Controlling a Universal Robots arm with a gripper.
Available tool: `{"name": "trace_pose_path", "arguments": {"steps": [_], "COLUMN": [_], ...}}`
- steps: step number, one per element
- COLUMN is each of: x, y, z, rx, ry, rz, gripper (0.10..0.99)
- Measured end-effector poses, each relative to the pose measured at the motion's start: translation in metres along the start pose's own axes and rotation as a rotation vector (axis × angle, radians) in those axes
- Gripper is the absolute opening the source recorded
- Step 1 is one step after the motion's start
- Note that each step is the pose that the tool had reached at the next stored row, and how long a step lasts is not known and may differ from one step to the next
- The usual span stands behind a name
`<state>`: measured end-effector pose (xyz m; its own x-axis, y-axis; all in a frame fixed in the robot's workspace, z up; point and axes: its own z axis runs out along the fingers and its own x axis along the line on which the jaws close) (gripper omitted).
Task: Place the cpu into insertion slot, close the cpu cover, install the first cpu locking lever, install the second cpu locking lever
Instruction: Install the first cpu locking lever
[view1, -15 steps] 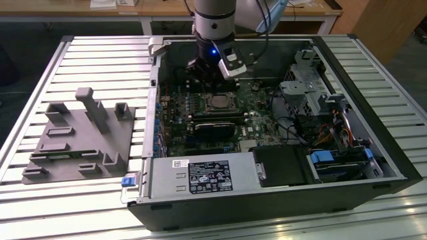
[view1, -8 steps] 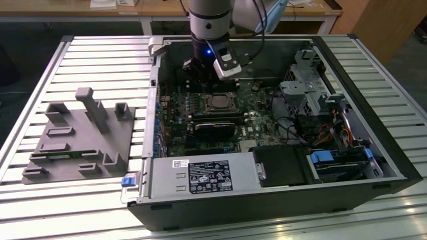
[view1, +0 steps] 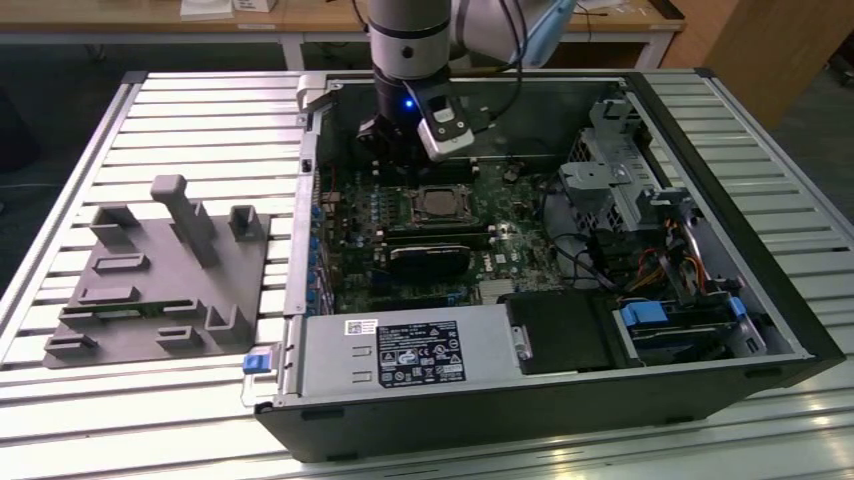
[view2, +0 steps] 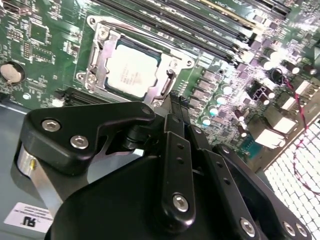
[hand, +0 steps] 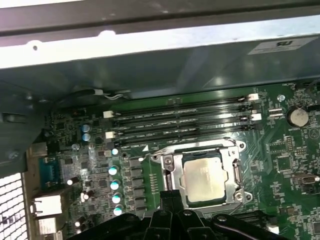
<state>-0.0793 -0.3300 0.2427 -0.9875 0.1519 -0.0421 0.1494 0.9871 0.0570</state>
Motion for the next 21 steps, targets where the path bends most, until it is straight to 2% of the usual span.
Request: {"name": "trace_pose_path", "arguments": {"steps": [14, 16, 21], "x": [0.0183, 0.0196, 0.0224], "y": [-0.0028, -0.003, -0.0034], "z": [-0.0009, -0.001, -0.0011], "rx": [-0.001, -0.011, -0.062], "ry": [0.0001, 0.0017, 0.0095], "rz": [0.0, 0.0, 0.003], "gripper": [0.106, 0.106, 0.106]}}
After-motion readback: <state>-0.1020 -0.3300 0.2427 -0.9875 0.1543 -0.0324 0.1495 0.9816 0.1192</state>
